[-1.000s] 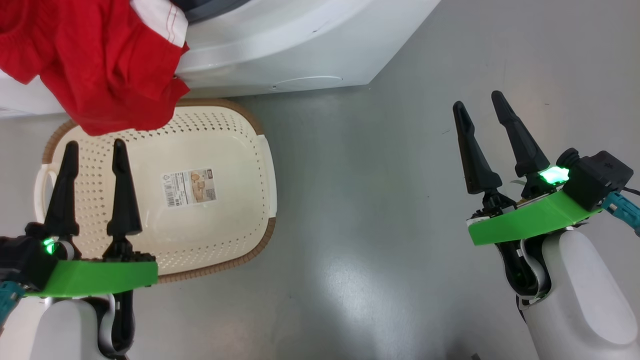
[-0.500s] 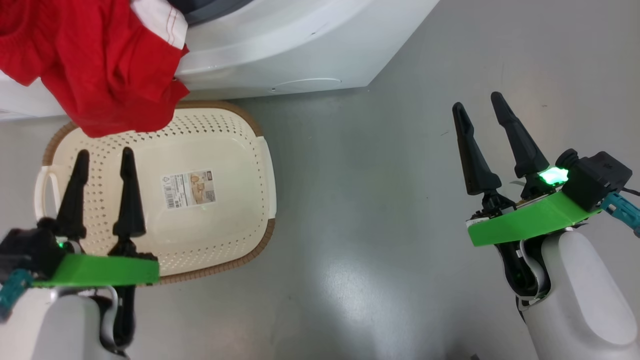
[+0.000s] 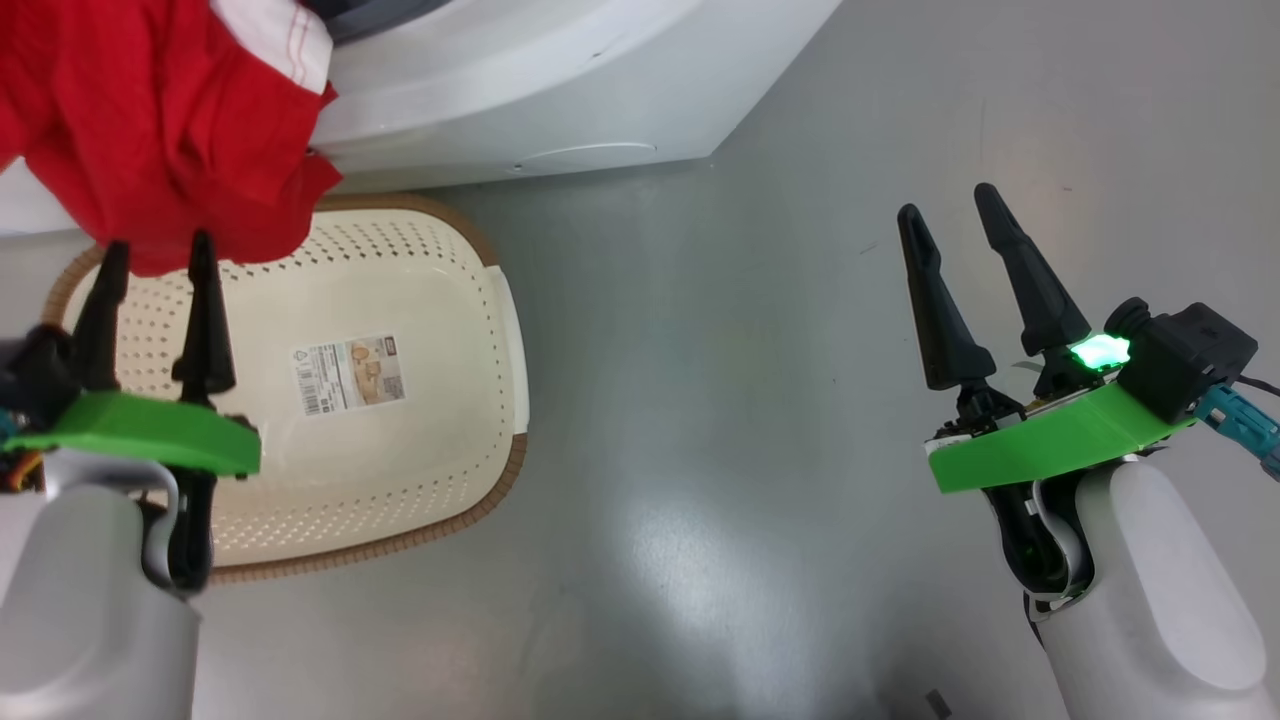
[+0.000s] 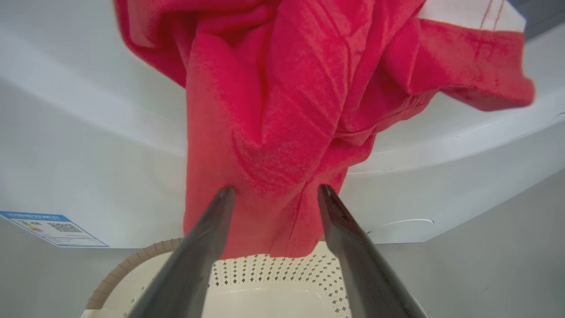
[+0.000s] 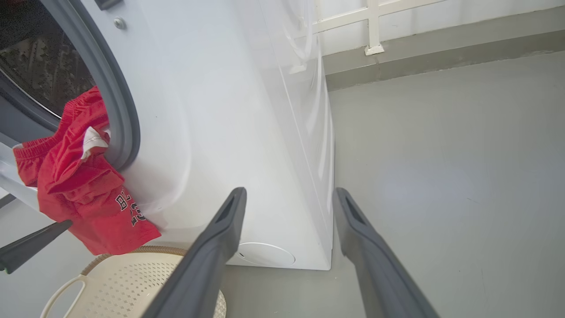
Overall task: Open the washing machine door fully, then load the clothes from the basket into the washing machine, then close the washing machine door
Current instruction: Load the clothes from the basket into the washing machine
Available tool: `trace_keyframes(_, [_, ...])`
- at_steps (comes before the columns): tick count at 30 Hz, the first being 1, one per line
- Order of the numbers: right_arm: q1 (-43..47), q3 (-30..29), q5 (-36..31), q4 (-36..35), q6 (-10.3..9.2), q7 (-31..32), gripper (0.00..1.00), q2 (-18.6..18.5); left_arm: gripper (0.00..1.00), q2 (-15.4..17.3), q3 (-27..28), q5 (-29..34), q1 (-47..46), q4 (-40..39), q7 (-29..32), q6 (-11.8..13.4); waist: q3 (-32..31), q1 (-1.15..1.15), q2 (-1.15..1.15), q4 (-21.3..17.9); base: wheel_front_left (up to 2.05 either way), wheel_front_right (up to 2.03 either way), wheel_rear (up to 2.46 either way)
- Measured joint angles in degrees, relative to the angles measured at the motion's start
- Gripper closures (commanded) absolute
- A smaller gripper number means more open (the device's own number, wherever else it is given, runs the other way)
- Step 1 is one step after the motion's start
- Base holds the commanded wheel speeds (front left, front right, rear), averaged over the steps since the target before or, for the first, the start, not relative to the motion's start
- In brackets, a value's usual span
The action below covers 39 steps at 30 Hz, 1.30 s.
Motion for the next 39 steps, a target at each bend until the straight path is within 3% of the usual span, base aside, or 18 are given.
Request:
trace_keyframes(26, [-1.29,-0.09,-0.01,-0.27,0.0,0.0,0.0,0.62,0.0,2.05,-8.18,-5.25,-19.0,17.11,0.0,-0.01,2.35,0.0,0.0,-0.91,0.0,0.0,0.0])
trace_keyframes(27, [-1.29,-0.09,-0.01,-0.27,0.0,0.0,0.0,0.62,0.07,2.05,-8.25,-5.25,-19.31,17.07,0.0,-0.01,2.35,0.0,0.0,-0.94,0.0,0.0,0.0])
trace_keyframes(28, [-1.29,-0.1,-0.01,-0.27,0.0,0.0,0.0,0.63,0.58,2.05,-8.24,-5.25,-19.54,16.94,0.0,-0.01,2.34,0.0,0.0,-0.96,0.0,0.0,0.0])
trace_keyframes(29, [-1.29,-0.1,-0.02,-0.27,0.0,0.0,0.0,0.65,1.0,2.05,-8.24,-5.25,-19.63,16.79,0.0,-0.01,2.32,0.0,0.0,-0.97,0.0,0.0,0.0])
trace_keyframes(39, [-1.28,-0.29,-0.08,-0.25,0.0,0.0,0.0,0.76,1.0,1.63,-7.43,-5.25,-18.95,14.9,0.01,-0.01,1.95,0.0,0.0,-0.27,0.0,0.0,0.0])
